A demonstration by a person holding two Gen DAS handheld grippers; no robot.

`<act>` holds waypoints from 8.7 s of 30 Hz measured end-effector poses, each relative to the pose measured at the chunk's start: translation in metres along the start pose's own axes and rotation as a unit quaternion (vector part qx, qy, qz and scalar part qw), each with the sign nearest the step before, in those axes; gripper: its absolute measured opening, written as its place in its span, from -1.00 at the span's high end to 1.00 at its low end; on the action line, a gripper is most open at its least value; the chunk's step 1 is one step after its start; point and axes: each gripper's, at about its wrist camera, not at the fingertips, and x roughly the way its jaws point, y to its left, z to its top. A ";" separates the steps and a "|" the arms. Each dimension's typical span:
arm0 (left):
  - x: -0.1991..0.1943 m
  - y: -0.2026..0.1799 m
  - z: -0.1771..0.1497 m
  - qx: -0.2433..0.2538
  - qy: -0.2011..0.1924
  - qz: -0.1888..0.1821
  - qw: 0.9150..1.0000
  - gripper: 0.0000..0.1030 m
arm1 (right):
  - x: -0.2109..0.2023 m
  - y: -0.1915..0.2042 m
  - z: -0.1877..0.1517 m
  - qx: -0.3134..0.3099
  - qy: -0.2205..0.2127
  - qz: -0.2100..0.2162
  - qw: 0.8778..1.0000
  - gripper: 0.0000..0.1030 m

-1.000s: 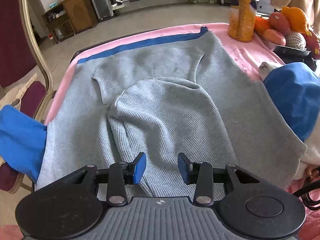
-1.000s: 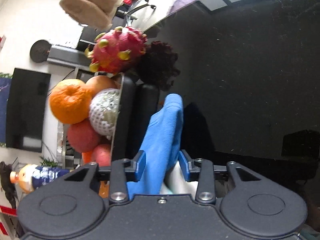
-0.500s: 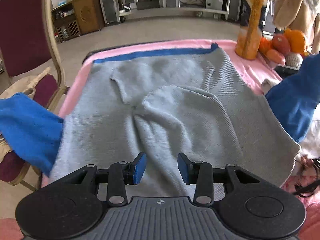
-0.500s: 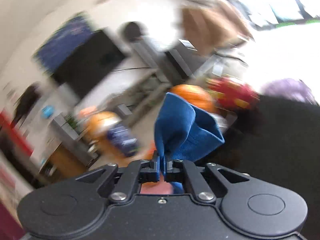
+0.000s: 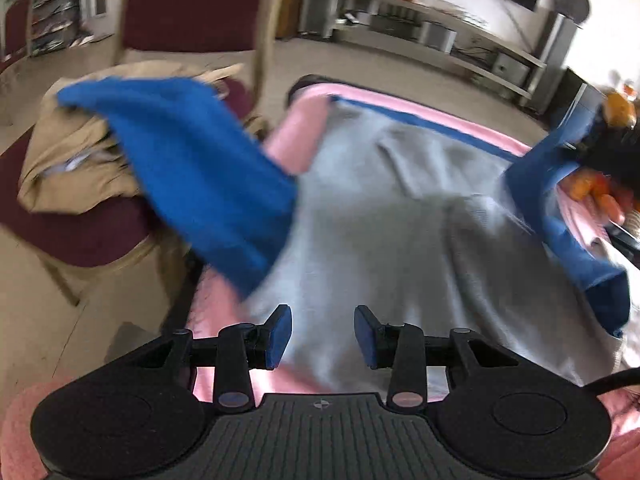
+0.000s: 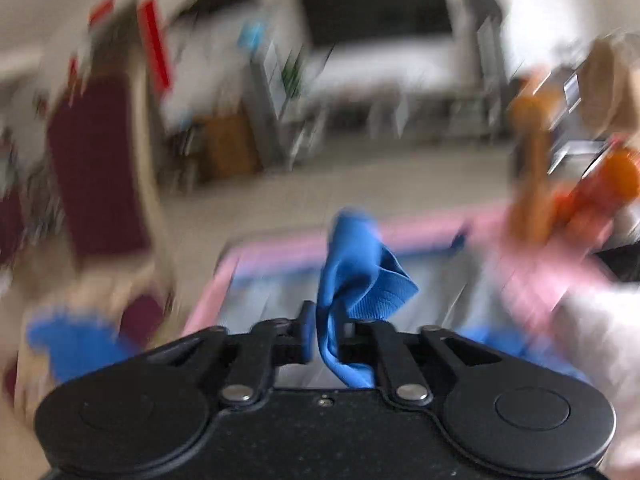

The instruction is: Fold clothes

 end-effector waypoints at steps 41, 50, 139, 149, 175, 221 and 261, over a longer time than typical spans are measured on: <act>0.147 -0.089 0.131 0.033 0.091 -0.191 0.977 0.97 | -0.007 -0.235 -0.049 0.191 0.117 0.006 0.975 -0.09; 0.160 -0.102 0.138 0.022 0.007 -0.018 1.000 0.98 | 0.001 -0.234 -0.050 0.180 0.130 -0.012 0.975 -0.10; 0.083 -0.043 0.009 -0.015 0.024 0.052 0.998 0.70 | -0.015 -0.233 -0.075 0.143 0.167 -0.050 0.974 0.63; 0.075 -0.059 0.040 -0.022 -0.007 -0.031 0.999 0.70 | -0.021 -0.230 -0.047 0.182 0.047 -0.002 0.982 0.42; 0.103 -0.058 0.047 -0.028 -0.018 0.036 0.999 0.75 | 0.037 -0.265 -0.063 0.372 0.061 -0.010 0.926 0.48; 0.030 0.006 0.023 -0.090 -0.035 -0.014 0.995 0.53 | -0.047 -0.177 -0.058 0.222 0.074 0.038 0.972 0.19; -0.066 0.107 0.151 -0.072 -0.250 0.048 0.964 1.00 | -0.048 -0.116 -0.022 0.226 0.036 0.077 0.970 -0.45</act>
